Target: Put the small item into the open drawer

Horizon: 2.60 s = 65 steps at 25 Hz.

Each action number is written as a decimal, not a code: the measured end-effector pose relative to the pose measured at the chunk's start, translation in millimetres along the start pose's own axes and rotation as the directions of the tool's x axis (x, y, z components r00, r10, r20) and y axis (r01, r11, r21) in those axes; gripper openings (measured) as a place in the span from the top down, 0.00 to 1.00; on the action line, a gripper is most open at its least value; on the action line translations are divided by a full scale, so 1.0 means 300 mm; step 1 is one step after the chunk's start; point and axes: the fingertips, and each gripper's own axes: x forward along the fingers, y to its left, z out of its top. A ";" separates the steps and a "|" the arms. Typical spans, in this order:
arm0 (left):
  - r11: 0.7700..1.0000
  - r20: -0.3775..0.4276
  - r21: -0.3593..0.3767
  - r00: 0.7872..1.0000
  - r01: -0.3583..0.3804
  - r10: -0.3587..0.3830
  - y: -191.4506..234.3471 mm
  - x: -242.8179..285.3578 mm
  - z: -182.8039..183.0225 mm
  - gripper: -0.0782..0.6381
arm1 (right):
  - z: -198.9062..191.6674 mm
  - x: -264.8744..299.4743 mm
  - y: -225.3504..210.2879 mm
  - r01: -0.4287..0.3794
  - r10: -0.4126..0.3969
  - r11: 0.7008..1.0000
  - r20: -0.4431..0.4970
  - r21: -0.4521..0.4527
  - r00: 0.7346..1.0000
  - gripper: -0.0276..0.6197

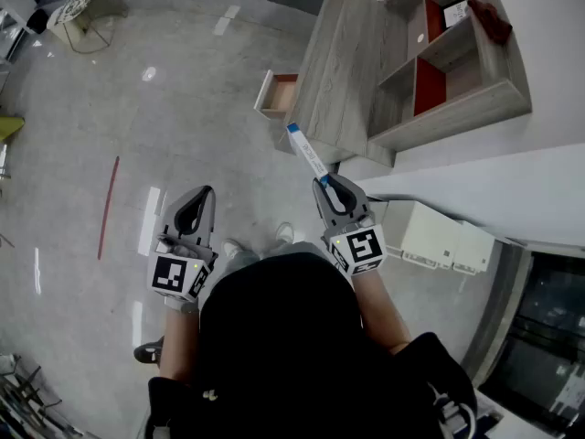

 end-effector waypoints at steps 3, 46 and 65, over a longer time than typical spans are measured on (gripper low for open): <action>1.000 -0.009 -0.024 1.000 -0.008 0.008 -0.024 0.034 -0.015 0.89 | -0.016 -0.014 -0.042 -0.008 0.008 1.000 -0.001 0.008 1.000 0.83; 0.996 -0.121 -0.087 0.993 0.003 -0.013 0.491 0.532 -0.013 0.89 | -0.007 0.700 -0.329 0.019 -0.010 0.997 -0.132 0.069 0.991 0.82; 0.975 -0.185 -0.166 0.976 -0.148 0.116 0.762 0.657 -0.028 0.89 | -0.217 1.143 -0.494 0.052 -0.016 0.995 -0.391 0.081 0.920 0.83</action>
